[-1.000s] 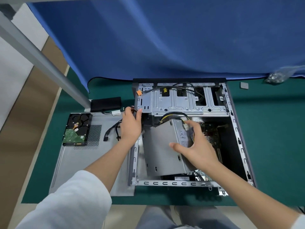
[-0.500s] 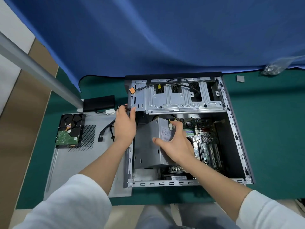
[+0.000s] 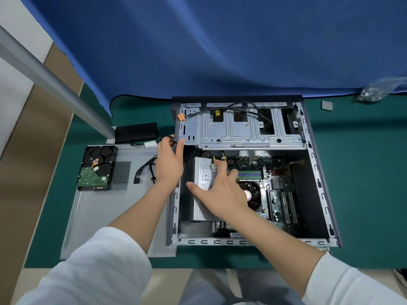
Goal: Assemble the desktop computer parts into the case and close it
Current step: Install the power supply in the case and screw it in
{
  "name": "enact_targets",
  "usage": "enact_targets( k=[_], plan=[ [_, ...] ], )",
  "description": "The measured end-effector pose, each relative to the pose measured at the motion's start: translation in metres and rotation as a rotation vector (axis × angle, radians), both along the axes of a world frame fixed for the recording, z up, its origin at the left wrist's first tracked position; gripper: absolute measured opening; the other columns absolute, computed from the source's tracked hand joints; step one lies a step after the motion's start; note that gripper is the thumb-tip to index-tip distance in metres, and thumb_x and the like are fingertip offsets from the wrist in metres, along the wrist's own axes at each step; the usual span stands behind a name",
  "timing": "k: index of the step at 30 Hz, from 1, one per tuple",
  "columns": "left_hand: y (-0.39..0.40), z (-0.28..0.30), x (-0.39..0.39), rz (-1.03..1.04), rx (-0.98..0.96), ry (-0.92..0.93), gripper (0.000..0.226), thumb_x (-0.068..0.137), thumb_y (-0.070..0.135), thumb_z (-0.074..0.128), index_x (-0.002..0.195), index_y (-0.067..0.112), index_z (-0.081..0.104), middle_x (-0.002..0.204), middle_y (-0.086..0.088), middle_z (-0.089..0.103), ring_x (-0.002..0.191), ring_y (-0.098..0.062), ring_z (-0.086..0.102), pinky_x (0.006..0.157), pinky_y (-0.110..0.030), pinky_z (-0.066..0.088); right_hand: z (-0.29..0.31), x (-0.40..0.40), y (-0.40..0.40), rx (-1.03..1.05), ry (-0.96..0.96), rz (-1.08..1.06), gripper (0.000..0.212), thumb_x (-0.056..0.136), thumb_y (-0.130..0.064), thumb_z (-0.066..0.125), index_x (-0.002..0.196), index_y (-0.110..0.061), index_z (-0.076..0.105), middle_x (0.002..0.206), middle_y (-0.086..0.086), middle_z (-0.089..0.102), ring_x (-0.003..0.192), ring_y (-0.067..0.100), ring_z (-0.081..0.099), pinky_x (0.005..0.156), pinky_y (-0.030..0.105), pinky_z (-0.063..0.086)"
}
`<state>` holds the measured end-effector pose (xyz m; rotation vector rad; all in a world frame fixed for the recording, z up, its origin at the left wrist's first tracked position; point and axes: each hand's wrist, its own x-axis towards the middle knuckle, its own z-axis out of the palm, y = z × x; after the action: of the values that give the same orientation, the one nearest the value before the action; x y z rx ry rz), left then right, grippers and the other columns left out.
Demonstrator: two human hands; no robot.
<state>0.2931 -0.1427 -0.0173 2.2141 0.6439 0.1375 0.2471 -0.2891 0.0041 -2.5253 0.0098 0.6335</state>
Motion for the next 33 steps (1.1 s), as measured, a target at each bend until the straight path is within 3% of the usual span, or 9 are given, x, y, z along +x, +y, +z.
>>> enact_targets(
  k=[5,9,12,15,19,21,24,27,33],
  plan=[
    [0.003,-0.003,0.001,0.01,-0.092,-0.016,0.034,0.096,0.045,0.045,0.094,0.012,0.046,0.096,-0.005,0.049,0.069,-0.006,0.043,0.06,-0.028,0.034,0.009,0.02,-0.018,0.024,0.075,0.216,0.067,0.085,-0.074,0.035,0.135,-0.034,0.017,0.122,0.011,0.04,0.09,0.033,0.061,0.068,0.037,0.044],
    [0.005,-0.005,0.003,0.026,-0.151,-0.016,0.036,0.094,0.048,0.047,0.091,0.012,0.047,0.094,-0.008,0.052,0.067,-0.012,0.044,0.062,-0.031,0.038,0.017,0.03,-0.021,0.044,0.043,0.445,0.047,0.097,-0.048,0.042,0.136,-0.032,0.021,0.08,-0.001,0.054,0.068,0.021,0.058,0.06,0.034,0.047],
    [0.006,-0.005,0.003,0.02,-0.191,-0.012,0.034,0.094,0.05,0.048,0.089,0.016,0.046,0.095,-0.01,0.053,0.068,-0.013,0.045,0.062,-0.031,0.039,0.018,0.037,-0.013,0.013,0.039,0.468,0.04,0.098,-0.042,0.045,0.129,-0.028,0.024,0.069,-0.005,0.051,0.064,0.02,0.056,0.056,0.034,0.045],
    [0.005,0.001,0.004,0.005,-0.211,0.055,0.036,0.095,0.048,0.047,0.102,0.012,0.049,0.102,-0.01,0.055,0.083,-0.018,0.053,0.07,-0.03,0.041,0.014,0.04,-0.015,0.017,0.054,0.455,0.041,0.097,-0.043,0.046,0.129,-0.031,0.025,0.067,-0.008,0.048,0.057,0.012,0.049,0.053,0.032,0.041],
    [-0.004,0.017,-0.006,-0.007,-0.276,0.236,0.032,0.097,0.039,0.045,0.109,0.018,0.025,0.117,-0.009,0.048,0.103,-0.024,0.053,0.08,-0.033,0.038,0.01,0.041,-0.03,0.119,0.027,0.443,0.033,0.1,-0.039,0.042,0.13,-0.037,0.028,0.067,-0.006,0.055,0.047,0.011,0.05,0.05,0.032,0.045],
    [-0.008,0.032,-0.02,-0.144,-0.085,0.334,0.042,0.094,0.045,0.049,0.114,0.02,0.022,0.125,-0.008,0.037,0.107,-0.02,0.046,0.085,-0.034,0.039,0.007,0.046,-0.04,0.098,-0.035,0.442,0.03,0.101,-0.04,0.038,0.13,-0.039,0.031,0.066,-0.01,0.054,0.048,0.008,0.049,0.046,0.028,0.04],
    [-0.01,0.057,-0.041,-0.574,0.328,0.41,0.085,0.074,0.06,0.066,0.136,0.025,0.019,0.141,0.003,0.013,0.133,-0.022,0.019,0.105,-0.038,0.034,0.006,0.054,-0.048,0.087,-0.055,0.418,0.031,0.098,-0.043,0.043,0.129,-0.041,0.037,0.07,-0.017,0.049,0.053,0.001,0.046,0.046,0.027,0.033],
    [-0.021,0.066,-0.048,-0.971,0.482,0.685,0.127,0.059,0.061,0.08,0.15,0.031,-0.004,0.154,-0.002,-0.029,0.14,-0.029,-0.03,0.114,-0.047,-0.009,0.007,0.054,-0.043,0.292,0.051,0.265,0.026,0.093,-0.033,0.054,0.119,-0.036,0.05,0.075,-0.01,0.055,0.058,0.01,0.054,0.051,0.04,0.052],
    [-0.041,0.06,-0.04,-1.089,0.725,0.789,0.148,0.055,0.066,0.079,0.147,0.013,-0.025,0.147,-0.017,-0.04,0.133,-0.035,-0.04,0.113,-0.051,-0.018,0.008,0.052,-0.038,0.443,0.113,0.074,0.018,0.086,-0.03,0.058,0.104,-0.03,0.053,0.075,-0.007,0.056,0.067,0.015,0.057,0.068,0.043,0.057]
  ],
)
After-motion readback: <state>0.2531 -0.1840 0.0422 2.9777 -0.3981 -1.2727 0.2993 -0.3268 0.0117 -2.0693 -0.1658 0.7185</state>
